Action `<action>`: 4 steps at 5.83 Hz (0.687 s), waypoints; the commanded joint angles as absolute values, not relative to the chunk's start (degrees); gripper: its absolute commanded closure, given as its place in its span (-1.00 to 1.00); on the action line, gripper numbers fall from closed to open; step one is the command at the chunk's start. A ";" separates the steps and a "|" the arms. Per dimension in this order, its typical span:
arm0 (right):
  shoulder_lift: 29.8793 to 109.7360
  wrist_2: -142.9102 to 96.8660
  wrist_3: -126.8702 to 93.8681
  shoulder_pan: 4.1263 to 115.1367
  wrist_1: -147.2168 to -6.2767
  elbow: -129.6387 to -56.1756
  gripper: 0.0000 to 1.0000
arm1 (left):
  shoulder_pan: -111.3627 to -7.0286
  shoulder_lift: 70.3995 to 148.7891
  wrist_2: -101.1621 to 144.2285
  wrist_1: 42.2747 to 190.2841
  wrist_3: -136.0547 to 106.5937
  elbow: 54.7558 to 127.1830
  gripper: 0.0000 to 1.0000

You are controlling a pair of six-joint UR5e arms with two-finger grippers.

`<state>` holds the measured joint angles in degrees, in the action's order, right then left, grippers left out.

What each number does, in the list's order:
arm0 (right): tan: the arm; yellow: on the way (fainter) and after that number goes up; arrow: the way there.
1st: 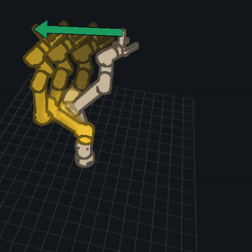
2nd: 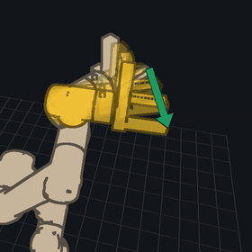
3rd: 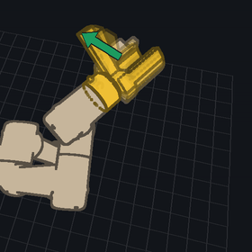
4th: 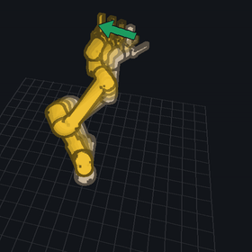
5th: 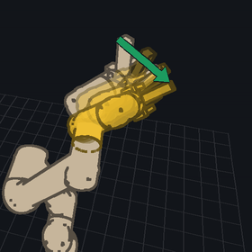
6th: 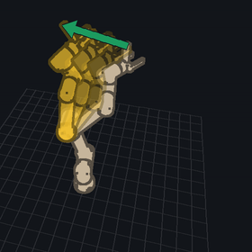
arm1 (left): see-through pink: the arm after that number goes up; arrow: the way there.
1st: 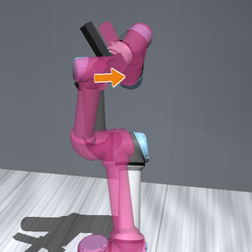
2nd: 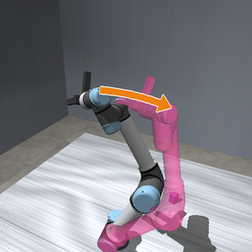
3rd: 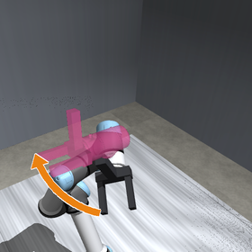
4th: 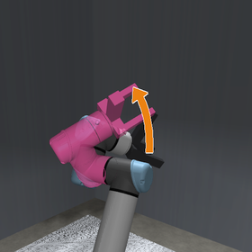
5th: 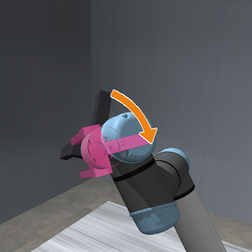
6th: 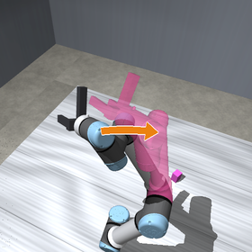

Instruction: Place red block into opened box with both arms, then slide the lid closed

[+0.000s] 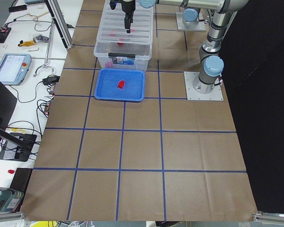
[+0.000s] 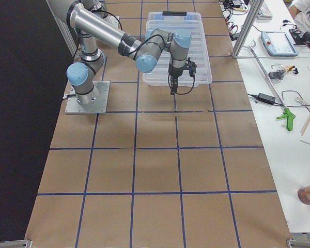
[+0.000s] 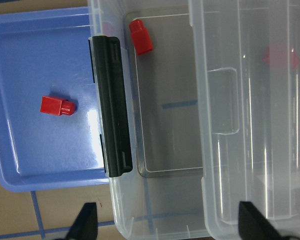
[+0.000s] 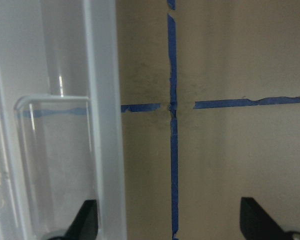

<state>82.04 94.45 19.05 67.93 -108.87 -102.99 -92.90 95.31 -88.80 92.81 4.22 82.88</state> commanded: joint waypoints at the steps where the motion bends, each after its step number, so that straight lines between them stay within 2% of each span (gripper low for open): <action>1: 81.83 94.48 21.08 64.87 -110.64 -102.92 -1.00 | -92.90 95.36 -88.77 92.81 4.22 82.88 -0.97; 4: 81.74 94.57 23.46 60.82 -111.80 -102.66 -1.00 | -92.46 95.62 -88.77 91.41 17.62 83.14 -0.97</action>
